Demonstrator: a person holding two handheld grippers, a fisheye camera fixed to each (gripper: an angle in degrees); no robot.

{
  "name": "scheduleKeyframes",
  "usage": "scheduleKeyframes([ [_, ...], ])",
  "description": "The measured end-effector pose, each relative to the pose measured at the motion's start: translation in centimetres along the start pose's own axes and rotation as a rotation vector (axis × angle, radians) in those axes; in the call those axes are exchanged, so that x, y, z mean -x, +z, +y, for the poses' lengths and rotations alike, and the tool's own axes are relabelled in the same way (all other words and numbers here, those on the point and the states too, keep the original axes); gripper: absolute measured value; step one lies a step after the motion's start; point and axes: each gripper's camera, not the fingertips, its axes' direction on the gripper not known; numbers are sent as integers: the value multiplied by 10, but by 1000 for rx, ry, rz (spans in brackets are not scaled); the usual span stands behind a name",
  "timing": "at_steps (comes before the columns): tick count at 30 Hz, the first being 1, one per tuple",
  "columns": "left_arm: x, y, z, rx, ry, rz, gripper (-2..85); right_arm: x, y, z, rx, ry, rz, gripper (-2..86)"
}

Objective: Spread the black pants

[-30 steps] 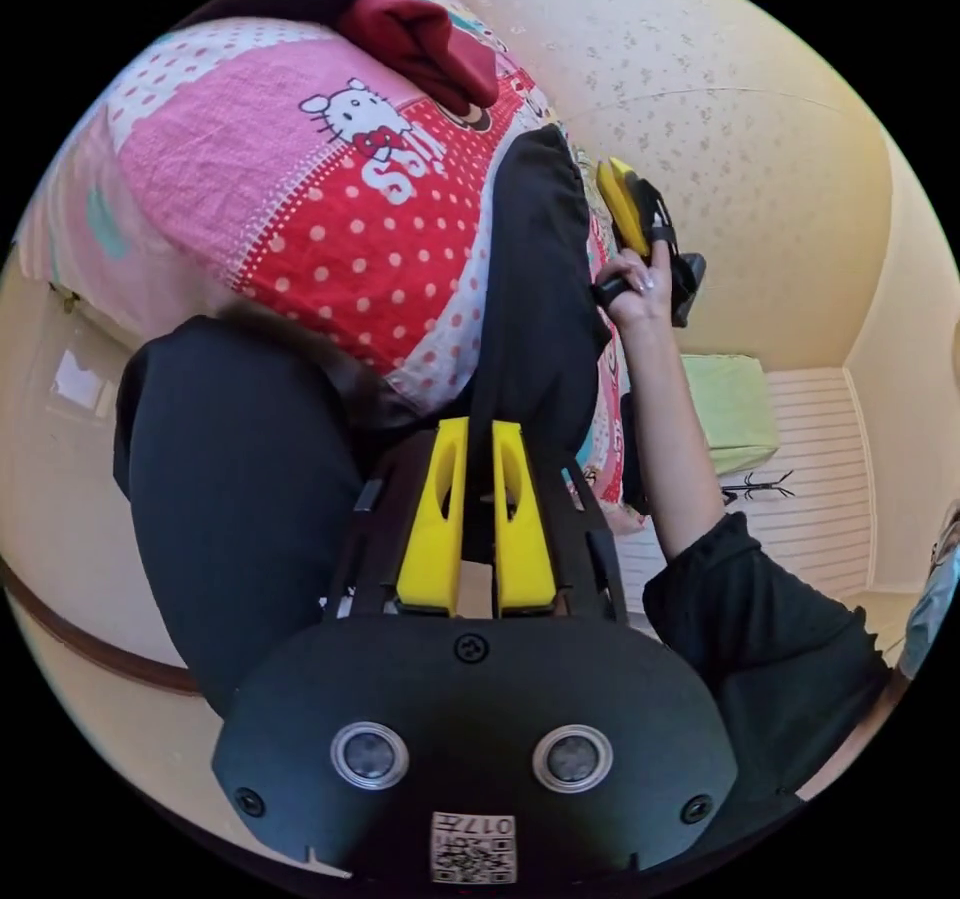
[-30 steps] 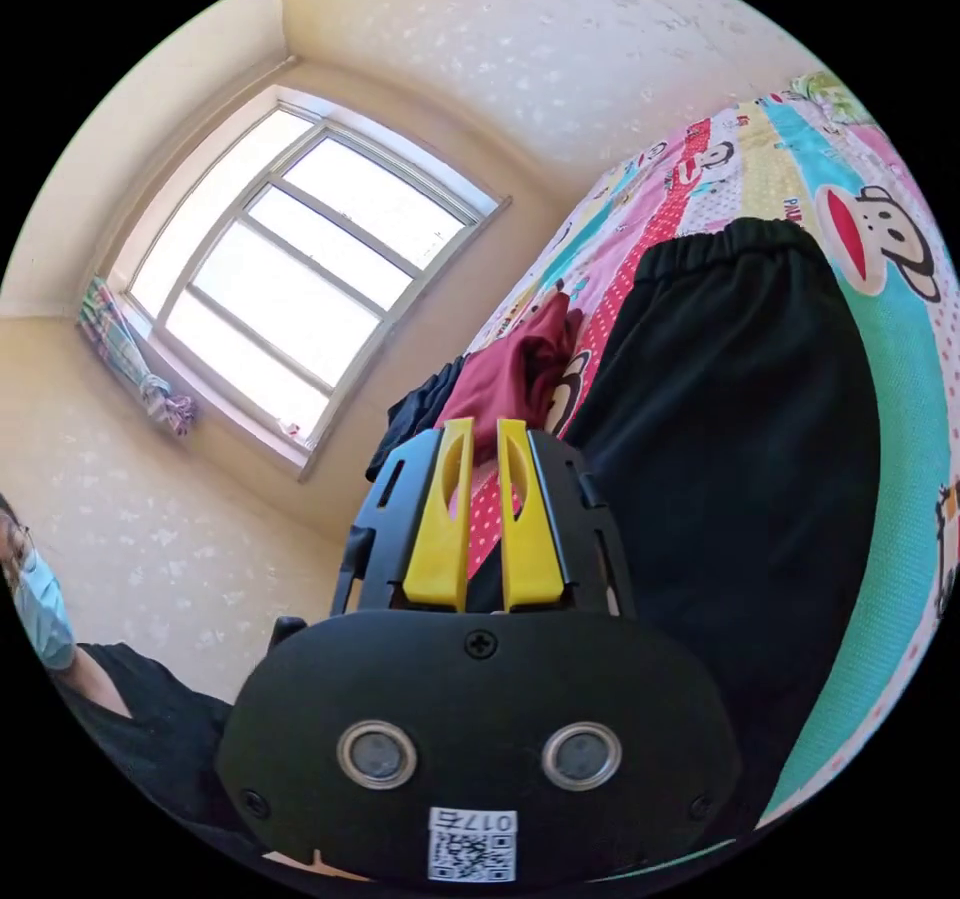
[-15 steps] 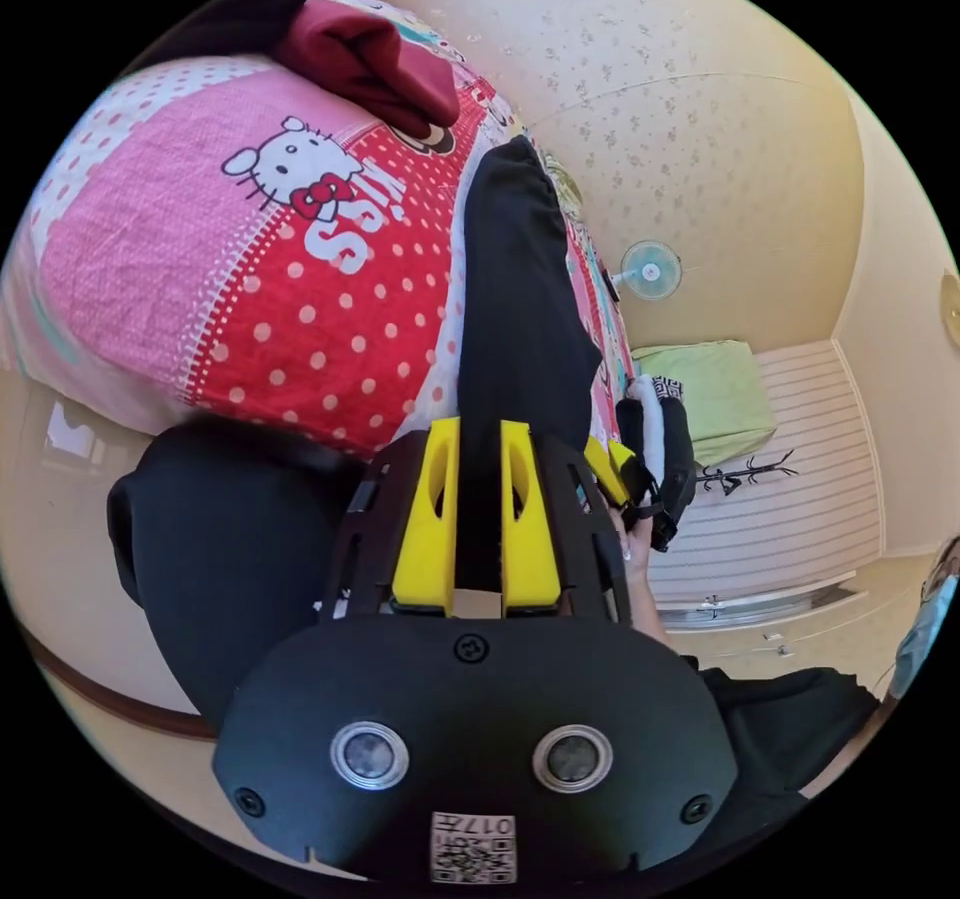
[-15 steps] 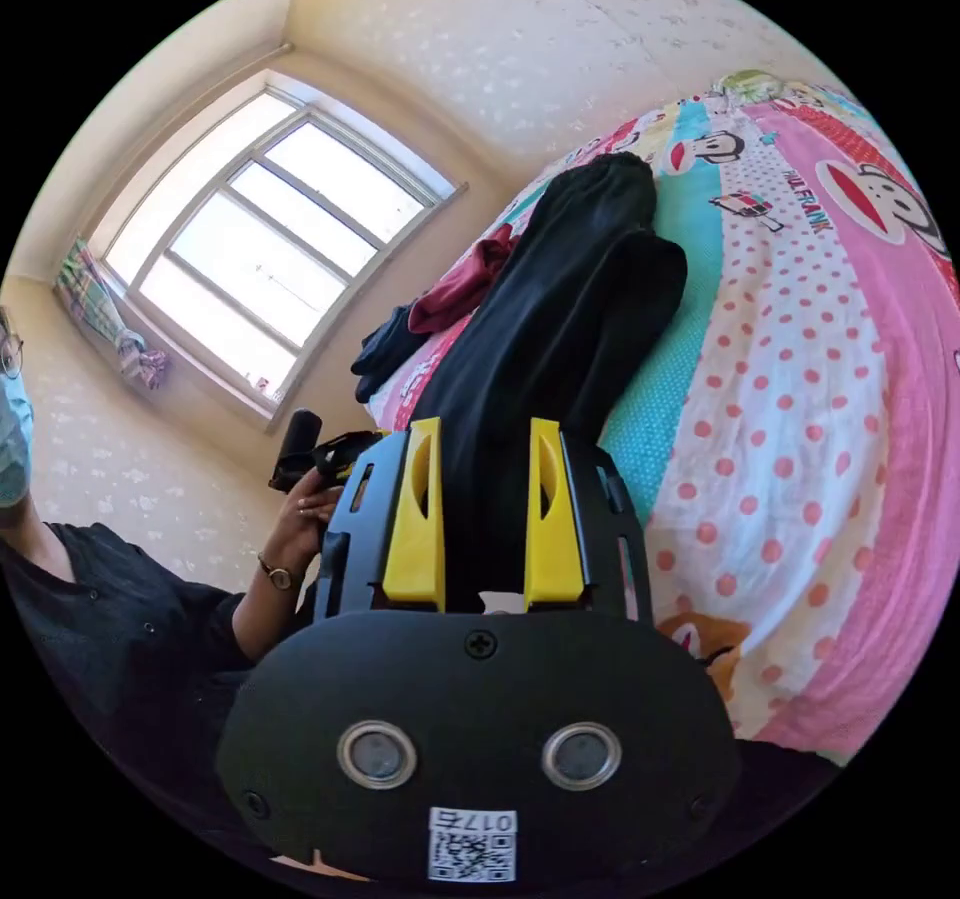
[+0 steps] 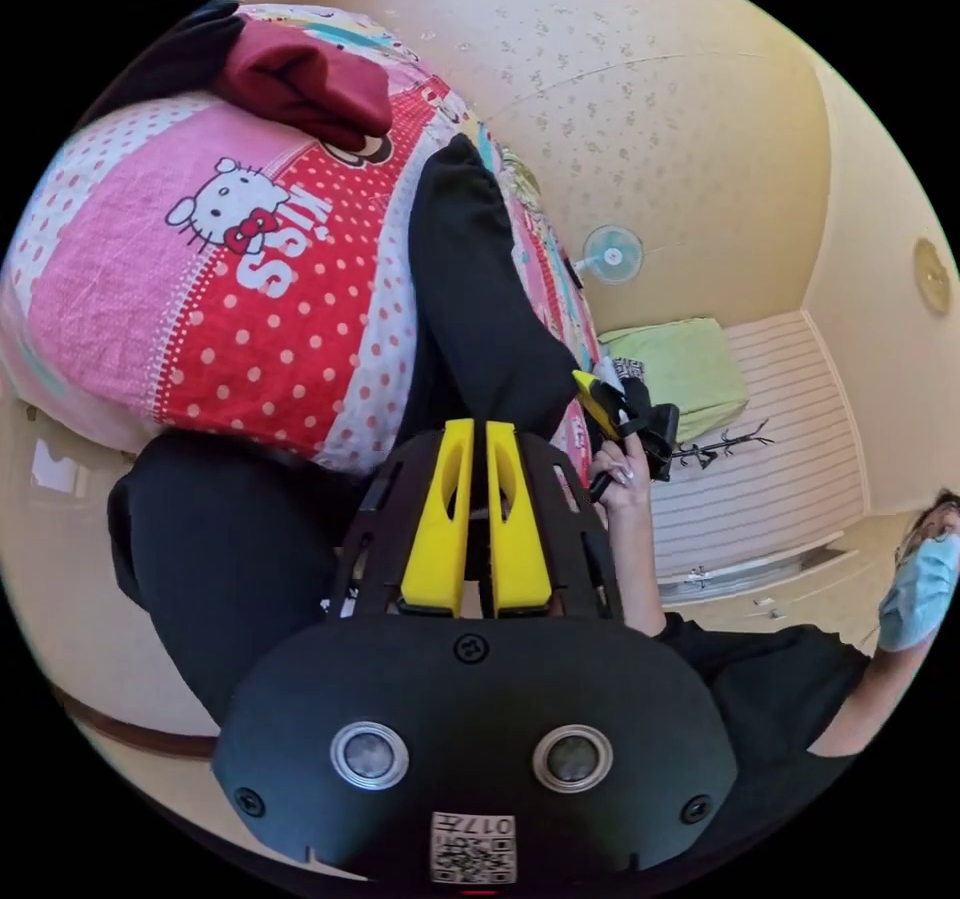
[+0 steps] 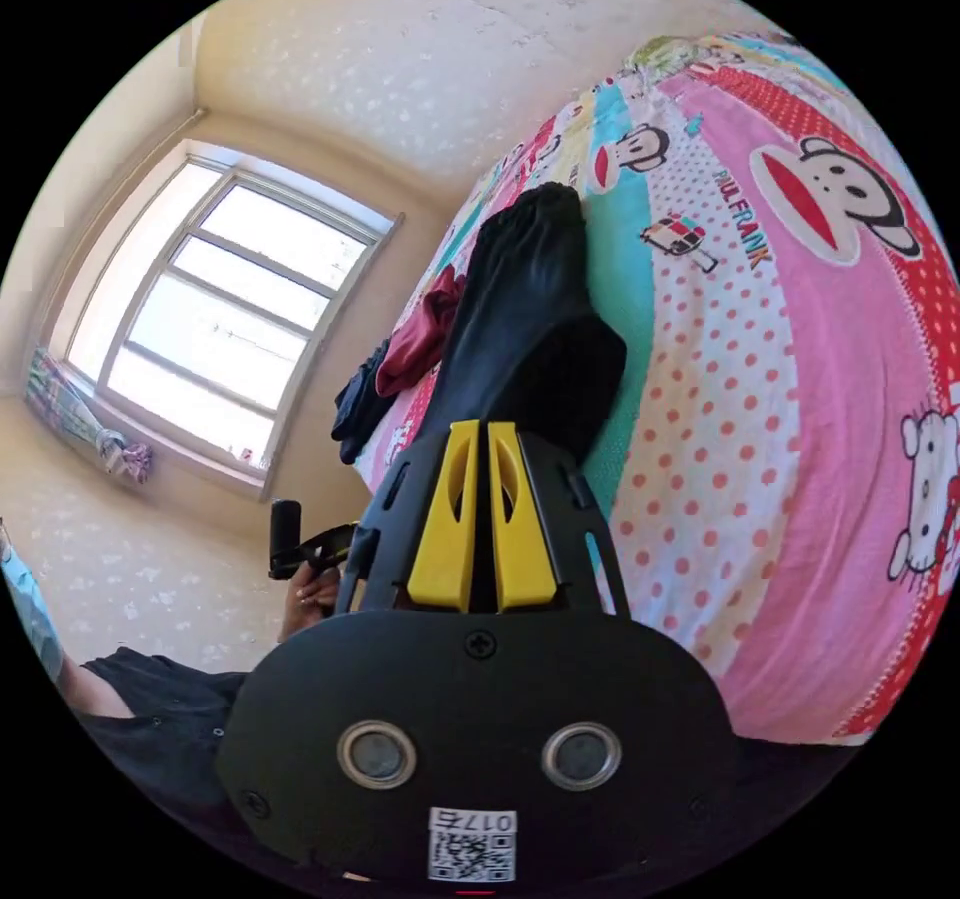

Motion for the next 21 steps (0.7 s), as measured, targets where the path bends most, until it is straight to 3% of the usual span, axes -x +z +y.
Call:
scheduleKeyframes([
  [2, 1, 10, 3, 25, 6, 25, 22, 1, -15, 2, -40, -16, 41, 18],
  [6, 6, 35, 15, 81, -63, -154, 49, -30, 11, 13, 92, 29, 100, 29],
  [12, 0, 41, 26, 83, -37, -232, 88, -41, 12, 75, 125, -74, -211, 91],
  [19, -1, 60, 25, 54, -32, -251, 50, -40, 15, 125, 163, -171, -289, 79],
  [21, -2, 65, 26, 58, -23, -282, 36, -32, 21, 128, 231, -205, -202, 53],
])
